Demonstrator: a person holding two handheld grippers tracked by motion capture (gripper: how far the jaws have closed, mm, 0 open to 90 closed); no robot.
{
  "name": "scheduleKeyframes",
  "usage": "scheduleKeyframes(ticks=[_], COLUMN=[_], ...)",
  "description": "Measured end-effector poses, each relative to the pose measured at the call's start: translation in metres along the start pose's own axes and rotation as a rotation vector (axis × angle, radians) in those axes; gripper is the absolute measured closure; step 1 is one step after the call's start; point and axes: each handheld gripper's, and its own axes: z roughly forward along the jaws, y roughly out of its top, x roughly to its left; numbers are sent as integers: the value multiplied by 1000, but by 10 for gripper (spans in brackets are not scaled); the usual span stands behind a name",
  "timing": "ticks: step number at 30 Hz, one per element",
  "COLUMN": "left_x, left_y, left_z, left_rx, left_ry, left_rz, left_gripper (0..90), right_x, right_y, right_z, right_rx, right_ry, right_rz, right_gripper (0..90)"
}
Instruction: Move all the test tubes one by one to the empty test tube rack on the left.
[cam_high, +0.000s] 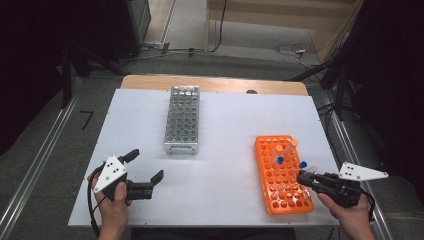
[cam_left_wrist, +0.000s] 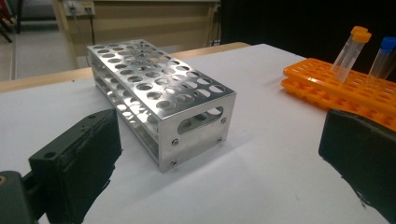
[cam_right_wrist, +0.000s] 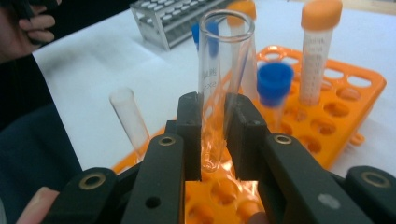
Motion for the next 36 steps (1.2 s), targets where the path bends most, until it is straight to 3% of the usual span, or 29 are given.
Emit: scheduleKeyframes(ticks=[6,13,21,29,35,36], left_x=[-8,-18,-32,-57,-77,-81], left_y=[9,23,42,55,62,63], left_z=[5,15,29,55,74,77], left_rx=[-3,8,16,24,51,59], left_ry=[-30,-100,-164,-210,-245,-240], left_rz=[9,10,19,26,23,26], left_gripper=[0,0,0,44,73,152], right_x=[5,14,25,41,52,56], right_y=[18,36,57,65,64,63], right_z=[2,13,41,69,80,83], right_rx=[-20,-11,-23,-22,-11,-1], right_ry=[15,27,55,81,94,101], right_rz=[16,-4,-25,-51,-64,-69], right_gripper=[742,742,742,742,742,742])
